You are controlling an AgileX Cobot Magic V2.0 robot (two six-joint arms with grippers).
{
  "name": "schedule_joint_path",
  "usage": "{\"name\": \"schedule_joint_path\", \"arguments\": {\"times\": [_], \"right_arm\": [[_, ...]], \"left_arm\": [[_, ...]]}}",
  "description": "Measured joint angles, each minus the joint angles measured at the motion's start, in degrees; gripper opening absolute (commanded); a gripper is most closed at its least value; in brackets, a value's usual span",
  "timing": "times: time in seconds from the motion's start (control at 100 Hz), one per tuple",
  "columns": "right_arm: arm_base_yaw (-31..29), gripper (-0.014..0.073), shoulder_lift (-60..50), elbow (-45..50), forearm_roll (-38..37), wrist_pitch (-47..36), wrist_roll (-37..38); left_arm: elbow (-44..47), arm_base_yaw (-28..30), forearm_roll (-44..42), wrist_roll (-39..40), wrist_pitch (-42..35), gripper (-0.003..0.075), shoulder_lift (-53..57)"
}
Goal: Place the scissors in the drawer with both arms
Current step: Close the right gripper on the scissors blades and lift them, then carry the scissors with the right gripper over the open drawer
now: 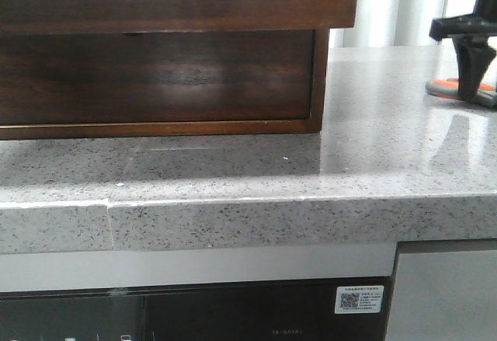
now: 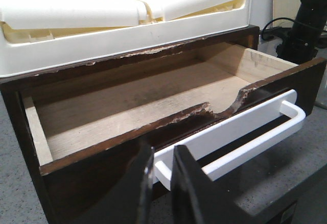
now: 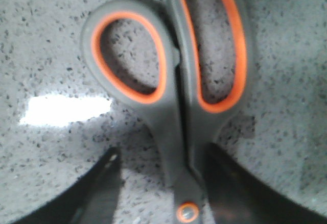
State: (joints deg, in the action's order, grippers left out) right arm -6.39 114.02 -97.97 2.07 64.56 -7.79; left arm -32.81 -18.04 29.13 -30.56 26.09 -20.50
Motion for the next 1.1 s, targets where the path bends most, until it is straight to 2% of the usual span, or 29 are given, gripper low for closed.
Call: {"name": "schedule_joint_path", "arguments": {"times": [0.25, 0.32, 0.39, 0.52, 0.54, 0.72, 0.83, 0.95, 1.1], "right_arm": [[-0.34, 0.0362, 0.74, 0.13, 0.63, -0.38, 0.00], [-0.34, 0.0316, 0.77, -0.10, 0.63, -0.38, 0.00], [-0.34, 0.0202, 0.87, -0.22, 0.63, -0.38, 0.00], [-0.34, -0.0106, 0.87, -0.31, 0.53, -0.48, 0.00], [-0.34, -0.0125, 0.87, -0.31, 0.53, -0.48, 0.00], [-0.44, -0.0124, 0.75, -0.31, 2.03, -0.57, -2.54], [-0.31, -0.0124, -0.66, -0.03, 7.58, -0.57, -7.52], [1.05, -0.0124, -5.32, -1.12, 13.38, -0.47, -12.06], [3.38, -0.0124, -12.59, -6.54, 14.87, 0.31, -16.17]], "left_arm": [[0.00, 0.00, 0.10, 0.00, 0.00, 0.0043, 0.00], [0.00, 0.00, 0.10, 0.00, 0.00, 0.0043, 0.00], [0.00, 0.00, 0.10, 0.00, -0.11, 0.0043, 0.00], [0.00, 0.00, 0.10, 0.00, -0.11, 0.0043, 0.00], [0.00, 0.00, 0.10, 0.00, -0.11, 0.0043, 0.00], [0.00, 0.00, 0.10, 0.00, -0.11, 0.0043, 0.00], [0.00, 0.00, 0.10, 0.00, -0.11, 0.0043, 0.00], [0.00, 0.00, 0.10, 0.00, -0.21, 0.0043, 0.00], [0.00, 0.00, 0.10, 0.00, -0.21, 0.0043, 0.00]]}}
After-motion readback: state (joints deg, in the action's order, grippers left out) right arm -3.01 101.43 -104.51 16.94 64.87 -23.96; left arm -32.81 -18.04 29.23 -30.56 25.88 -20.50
